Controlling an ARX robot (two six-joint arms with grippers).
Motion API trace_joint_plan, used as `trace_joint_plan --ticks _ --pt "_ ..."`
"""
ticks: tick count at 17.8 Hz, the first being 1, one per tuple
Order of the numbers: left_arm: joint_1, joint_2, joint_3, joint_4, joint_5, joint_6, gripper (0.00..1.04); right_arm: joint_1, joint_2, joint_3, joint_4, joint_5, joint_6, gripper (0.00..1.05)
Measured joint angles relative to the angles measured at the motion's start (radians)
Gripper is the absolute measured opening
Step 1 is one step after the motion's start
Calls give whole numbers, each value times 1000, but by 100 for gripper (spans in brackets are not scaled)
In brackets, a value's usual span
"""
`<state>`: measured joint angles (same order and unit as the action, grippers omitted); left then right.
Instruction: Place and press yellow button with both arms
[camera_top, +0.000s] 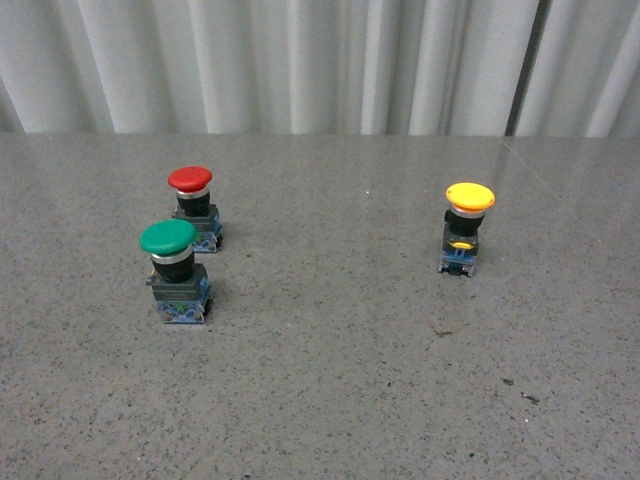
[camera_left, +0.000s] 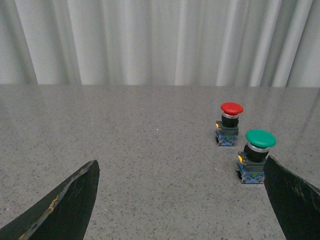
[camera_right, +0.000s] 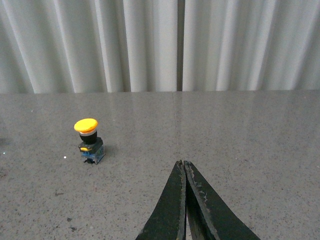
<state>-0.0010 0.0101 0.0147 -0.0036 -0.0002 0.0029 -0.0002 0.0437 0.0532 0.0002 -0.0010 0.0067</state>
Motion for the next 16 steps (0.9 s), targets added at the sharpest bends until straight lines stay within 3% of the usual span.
trace_joint_plan --ticks 16 --pt "0 0 0 0 0 0 98 0 -39 -40 -5 0 -1 2"
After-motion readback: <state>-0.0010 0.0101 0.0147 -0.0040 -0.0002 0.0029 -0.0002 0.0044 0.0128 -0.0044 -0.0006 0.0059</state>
